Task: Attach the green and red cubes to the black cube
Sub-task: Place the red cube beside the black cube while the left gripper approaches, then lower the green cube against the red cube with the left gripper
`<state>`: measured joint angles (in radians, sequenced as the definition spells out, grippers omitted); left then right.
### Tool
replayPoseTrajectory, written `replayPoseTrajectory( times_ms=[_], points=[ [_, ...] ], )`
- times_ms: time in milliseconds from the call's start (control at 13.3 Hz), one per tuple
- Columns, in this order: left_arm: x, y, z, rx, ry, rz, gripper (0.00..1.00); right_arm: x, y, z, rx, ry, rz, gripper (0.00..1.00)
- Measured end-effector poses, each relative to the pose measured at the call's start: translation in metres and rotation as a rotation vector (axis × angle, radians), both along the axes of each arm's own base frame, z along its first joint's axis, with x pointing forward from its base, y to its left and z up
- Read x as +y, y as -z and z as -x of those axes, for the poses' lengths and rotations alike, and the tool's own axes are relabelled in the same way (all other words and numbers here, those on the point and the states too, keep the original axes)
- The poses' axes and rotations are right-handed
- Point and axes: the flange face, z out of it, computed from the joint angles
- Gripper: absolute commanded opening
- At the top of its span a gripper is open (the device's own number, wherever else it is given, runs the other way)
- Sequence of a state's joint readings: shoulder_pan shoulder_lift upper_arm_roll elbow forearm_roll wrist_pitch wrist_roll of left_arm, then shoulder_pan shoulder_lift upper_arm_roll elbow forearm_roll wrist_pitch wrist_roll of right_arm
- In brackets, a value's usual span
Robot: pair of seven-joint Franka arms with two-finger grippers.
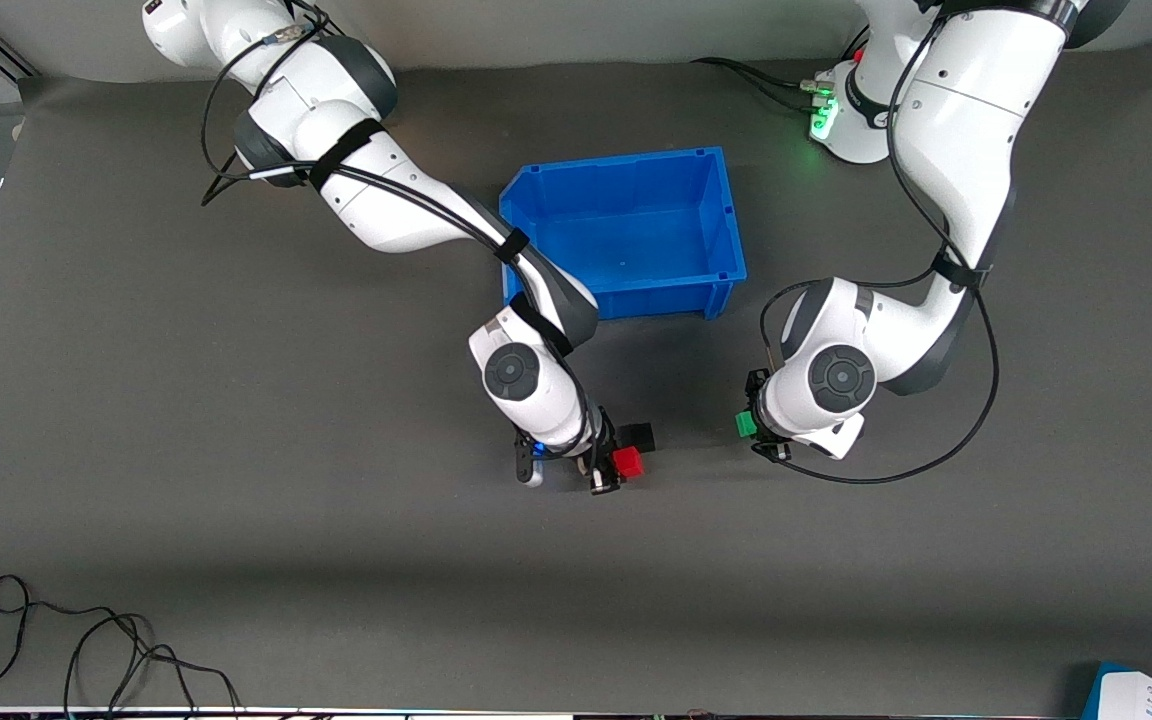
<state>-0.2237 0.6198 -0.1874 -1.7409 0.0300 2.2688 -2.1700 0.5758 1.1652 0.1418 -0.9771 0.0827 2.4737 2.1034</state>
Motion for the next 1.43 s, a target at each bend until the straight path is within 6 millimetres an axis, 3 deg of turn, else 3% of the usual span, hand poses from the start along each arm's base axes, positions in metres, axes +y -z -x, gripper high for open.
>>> replayPoseTrajectory(
  times_ms=[376,752,1203,1429],
  points=[
    [0.002,0.000,-0.001,0.000,-0.003,-0.001,0.00,-0.005,-0.005,-0.011,0.040,0.228,-0.119,0.17],
    [0.002,-0.002,-0.002,-0.004,-0.003,0.000,0.00,0.009,-0.011,-0.004,0.122,0.428,-0.214,0.17],
    [0.006,-0.012,-0.013,-0.027,-0.014,0.009,0.00,0.016,0.024,0.007,0.128,0.502,-0.265,0.18],
    [0.005,-0.014,-0.017,-0.035,-0.016,0.013,0.00,0.025,0.032,0.016,0.129,0.499,-0.273,0.18]
  ],
)
